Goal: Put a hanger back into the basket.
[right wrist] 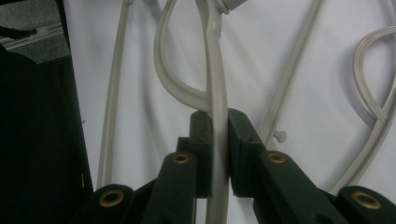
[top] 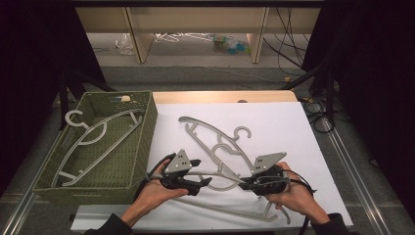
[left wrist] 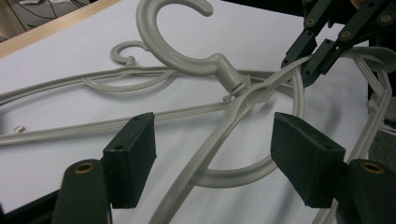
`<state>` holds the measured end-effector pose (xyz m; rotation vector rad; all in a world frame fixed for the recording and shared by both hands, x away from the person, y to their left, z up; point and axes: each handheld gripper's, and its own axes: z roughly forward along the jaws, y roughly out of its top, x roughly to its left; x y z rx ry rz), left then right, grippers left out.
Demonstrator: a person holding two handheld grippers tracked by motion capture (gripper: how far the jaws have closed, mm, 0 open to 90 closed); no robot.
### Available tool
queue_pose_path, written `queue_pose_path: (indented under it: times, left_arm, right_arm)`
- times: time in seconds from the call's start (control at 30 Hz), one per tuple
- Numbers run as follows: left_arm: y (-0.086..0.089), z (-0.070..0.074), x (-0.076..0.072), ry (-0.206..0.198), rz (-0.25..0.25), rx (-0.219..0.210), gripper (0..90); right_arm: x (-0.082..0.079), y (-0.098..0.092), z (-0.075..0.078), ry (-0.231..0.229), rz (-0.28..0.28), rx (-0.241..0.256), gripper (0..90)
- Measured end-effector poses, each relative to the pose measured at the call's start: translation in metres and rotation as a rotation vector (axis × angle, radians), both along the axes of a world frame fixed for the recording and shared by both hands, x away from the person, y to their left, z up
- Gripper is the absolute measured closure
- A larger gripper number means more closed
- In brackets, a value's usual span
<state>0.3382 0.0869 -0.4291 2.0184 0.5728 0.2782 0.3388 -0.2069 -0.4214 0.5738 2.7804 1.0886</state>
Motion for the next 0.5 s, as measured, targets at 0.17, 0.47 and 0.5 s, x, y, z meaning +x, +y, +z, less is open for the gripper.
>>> queue_pose_path:
  times: [0.17, 0.47, 0.5]
  left_arm:
    - [-0.005, -0.001, 0.002, 0.007, -0.012, 0.019, 31.3]
    - [-0.014, -0.005, 0.006, 0.038, -0.080, 0.074, 45.8]
    - [-0.016, -0.005, 0.006, 0.040, -0.085, 0.075, 48.3]
  right_arm:
    - [-0.001, 0.001, 0.001, 0.001, 0.007, 0.002, 82.1]
    - [-0.002, 0.003, 0.001, -0.008, 0.032, 0.000, 82.1]
    - [-0.002, 0.003, 0.002, -0.008, 0.034, 0.002, 82.1]
